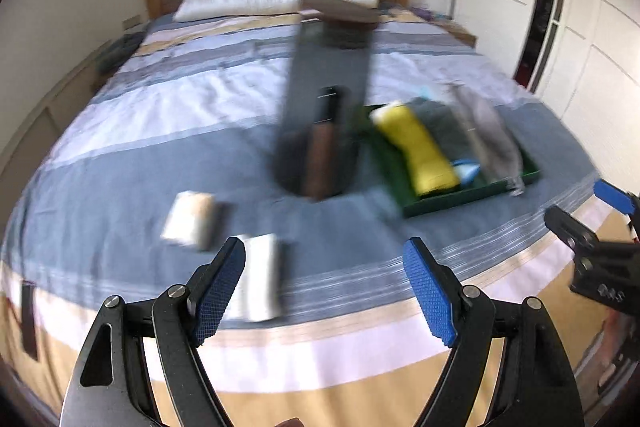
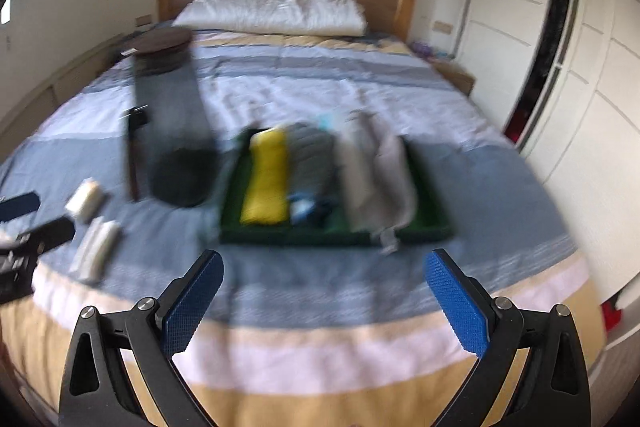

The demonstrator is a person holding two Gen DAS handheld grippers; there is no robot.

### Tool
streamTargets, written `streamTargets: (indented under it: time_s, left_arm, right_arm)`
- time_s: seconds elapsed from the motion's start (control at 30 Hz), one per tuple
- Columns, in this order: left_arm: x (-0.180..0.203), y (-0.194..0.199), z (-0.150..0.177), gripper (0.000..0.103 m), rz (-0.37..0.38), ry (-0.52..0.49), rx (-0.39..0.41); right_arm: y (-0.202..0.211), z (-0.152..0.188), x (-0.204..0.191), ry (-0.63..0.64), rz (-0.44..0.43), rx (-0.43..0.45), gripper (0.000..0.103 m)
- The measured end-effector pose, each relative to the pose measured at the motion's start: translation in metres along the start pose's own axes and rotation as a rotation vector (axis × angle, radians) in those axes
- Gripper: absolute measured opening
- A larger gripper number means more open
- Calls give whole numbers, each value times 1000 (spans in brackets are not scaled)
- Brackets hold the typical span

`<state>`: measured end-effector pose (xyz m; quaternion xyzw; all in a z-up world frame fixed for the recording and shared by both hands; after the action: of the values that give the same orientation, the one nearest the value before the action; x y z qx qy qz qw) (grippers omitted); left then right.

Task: Organize soft objects
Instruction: 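Withdraw both tools from the tray toward the tissue pack and white wipe, then grasp the Face tissue pack with the left tool while the right tool grasps the white wipe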

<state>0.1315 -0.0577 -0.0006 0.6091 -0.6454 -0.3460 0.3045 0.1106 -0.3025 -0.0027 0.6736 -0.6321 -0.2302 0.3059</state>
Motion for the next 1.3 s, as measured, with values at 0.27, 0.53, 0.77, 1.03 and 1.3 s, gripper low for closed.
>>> streamTargets:
  time_s: [0.27, 0.53, 0.77, 1.03, 1.3]
  left_arm:
    - [-96, -22, 9, 77, -123, 52, -37]
    - [-154, -75, 1, 77, -125, 91, -124]
    - [-172, -109, -8, 77, -94, 105, -160]
    - [-189, -123, -17, 77, -78, 116, -151]
    - [-205, -135, -19, 77, -91, 147, -166]
  right_arm:
    - [-3, 22, -104, 62, -170, -106, 103]
    - [-30, 16, -175, 90, -253, -178, 103]
    - [-84, 1, -201, -8, -278, -284, 96]
    - [-133, -11, -232, -38, -234, -345, 87]
    - [-166, -14, -260, -40, -146, -373, 83]
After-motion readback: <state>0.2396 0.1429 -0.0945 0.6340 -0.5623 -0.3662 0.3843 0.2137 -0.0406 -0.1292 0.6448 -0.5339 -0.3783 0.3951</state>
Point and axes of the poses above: each gripper's, at about its wrist camera, not at the fingertips, and y roughly against the way its jaws point, x to its right, z to its underside, the point moved 1 cm from there along -y, roughly the way its jaws point, and after that the axes turned 5 degrees about -x, right-handed, at the moved point
